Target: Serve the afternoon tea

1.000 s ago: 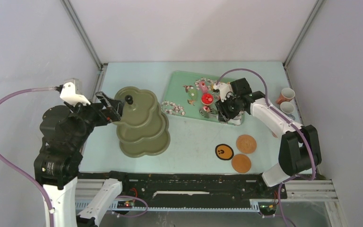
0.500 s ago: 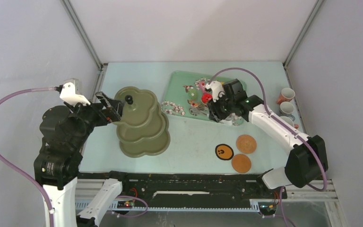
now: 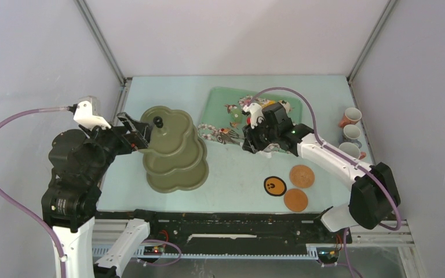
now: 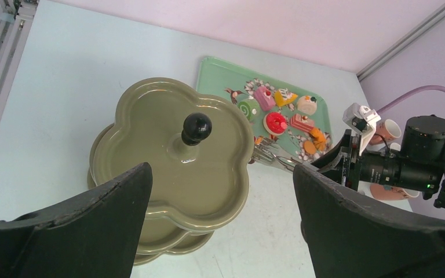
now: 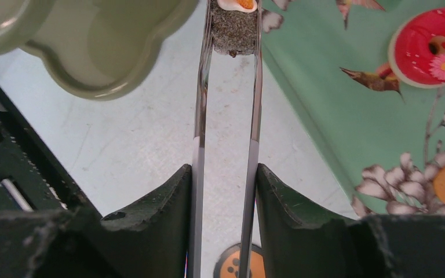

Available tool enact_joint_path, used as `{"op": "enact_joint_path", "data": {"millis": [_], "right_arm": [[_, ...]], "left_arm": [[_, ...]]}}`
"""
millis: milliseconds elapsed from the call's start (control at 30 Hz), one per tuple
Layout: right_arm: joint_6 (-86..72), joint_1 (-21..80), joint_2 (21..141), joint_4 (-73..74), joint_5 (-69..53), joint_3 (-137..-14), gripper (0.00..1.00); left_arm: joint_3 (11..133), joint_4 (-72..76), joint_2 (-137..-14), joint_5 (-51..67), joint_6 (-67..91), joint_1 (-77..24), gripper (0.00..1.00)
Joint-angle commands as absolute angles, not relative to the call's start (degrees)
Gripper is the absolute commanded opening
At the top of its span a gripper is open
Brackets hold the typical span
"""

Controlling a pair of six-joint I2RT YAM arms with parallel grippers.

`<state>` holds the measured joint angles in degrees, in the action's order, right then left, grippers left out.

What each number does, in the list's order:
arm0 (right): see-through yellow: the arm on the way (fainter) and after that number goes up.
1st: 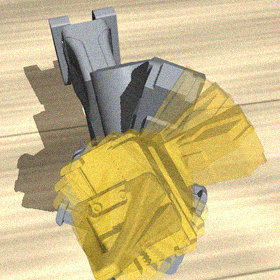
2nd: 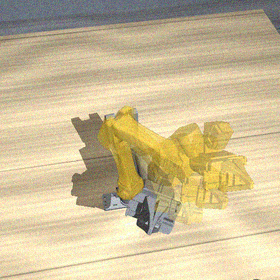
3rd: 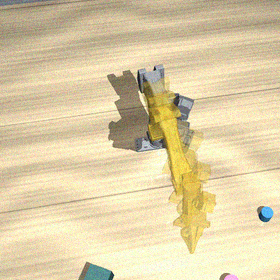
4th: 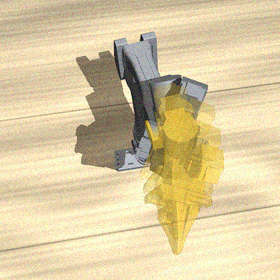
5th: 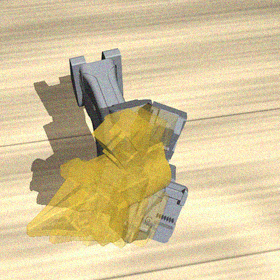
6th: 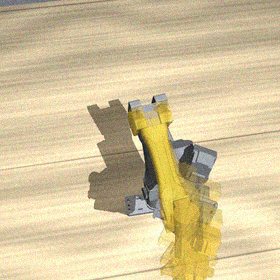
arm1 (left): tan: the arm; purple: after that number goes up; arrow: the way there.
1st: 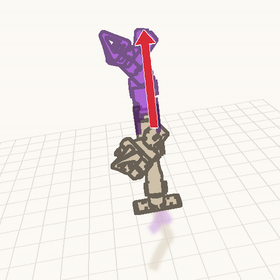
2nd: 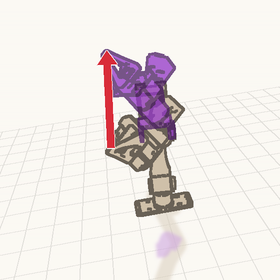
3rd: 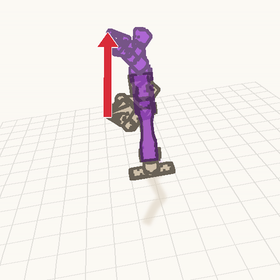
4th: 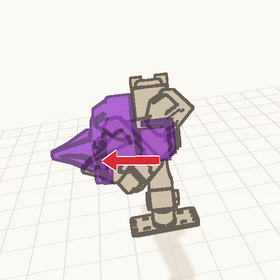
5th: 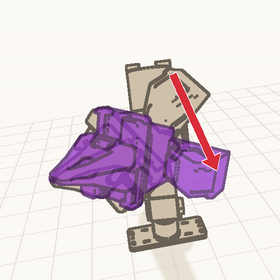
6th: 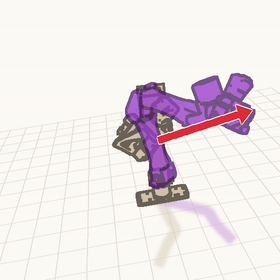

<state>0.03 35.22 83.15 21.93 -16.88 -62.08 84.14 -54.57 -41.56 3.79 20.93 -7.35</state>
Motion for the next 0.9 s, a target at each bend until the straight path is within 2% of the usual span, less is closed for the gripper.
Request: {"op": "enact_joint_path", "data": {"millis": [0,367,867], "right_arm": [[-2.94,36.51,82.91,12.91,-22.25,-61.22,0.0],[-3.39,41.31,89.28,-1.45,-23.81,-58.75,0.0],[-1.87,45.5,97.66,-10.44,-20.18,-59.58,0.0]], "left_arm": [[86.51,-52.91,-41.9,4.85,21.09,-7.62,0.98],[89.09,-55.28,-43.76,5.29,20.68,-7.58,0.98],[89.53,-55.39,-44.65,5.31,22.11,-7.56,0.98]]}}
